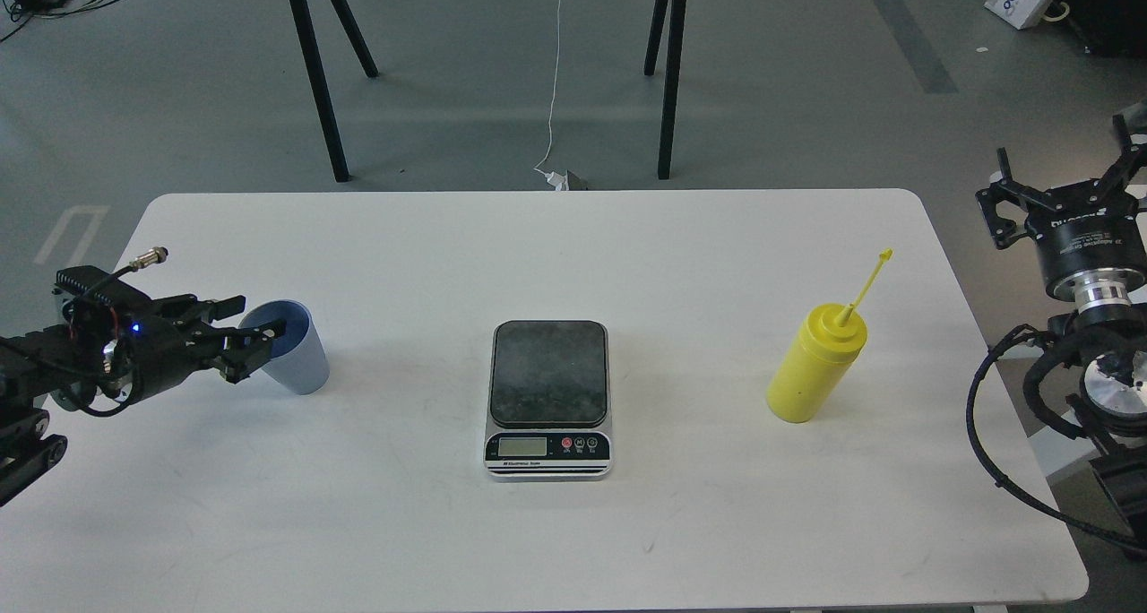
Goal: Pour seasoning into cup on scale with both arms
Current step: 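Grasp the blue cup with the left gripper and lift it, then carry the blue cup with the left gripper onto the scale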
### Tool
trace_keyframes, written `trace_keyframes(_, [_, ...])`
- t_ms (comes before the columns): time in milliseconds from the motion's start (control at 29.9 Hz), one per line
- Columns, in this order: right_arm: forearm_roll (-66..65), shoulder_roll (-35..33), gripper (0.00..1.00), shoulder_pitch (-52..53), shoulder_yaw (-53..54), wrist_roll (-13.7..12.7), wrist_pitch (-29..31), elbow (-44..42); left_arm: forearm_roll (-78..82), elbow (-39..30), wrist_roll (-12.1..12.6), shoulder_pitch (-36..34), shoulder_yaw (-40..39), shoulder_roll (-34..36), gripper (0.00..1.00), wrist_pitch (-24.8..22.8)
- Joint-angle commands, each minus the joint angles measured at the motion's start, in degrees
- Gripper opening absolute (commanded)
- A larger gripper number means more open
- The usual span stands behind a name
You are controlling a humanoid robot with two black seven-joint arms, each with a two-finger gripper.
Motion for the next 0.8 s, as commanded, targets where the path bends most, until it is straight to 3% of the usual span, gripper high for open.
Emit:
trace_keyframes(0, [0.0,0.1,1.0,0.0,-0.1,0.0,0.0,0.0,-0.3,0.3,0.0,0.1,0.2,-0.1,0.31,0.0])
trace_keyframes(134, [0.0,0.0,1.0,-0.3,-0.1,0.0,0.0,0.0,-0.3,0.4,0.0,-0.1,0.1,0.0,0.07,-0.5])
trace_keyframes(401, [0.0,0.0,1.0,-0.6,0.1,0.0,0.0,0.1,-5.3,-1.8,0.0,-4.0,-0.1,0.3,0.05,-2.0])
trace_keyframes(769, [0.0,-1.8,1.0,-1.4,0.2,0.0,0.0,1.7,-8.7,-27.3,0.0,-23.8,-0.2,3.4,0.04,-22.9])
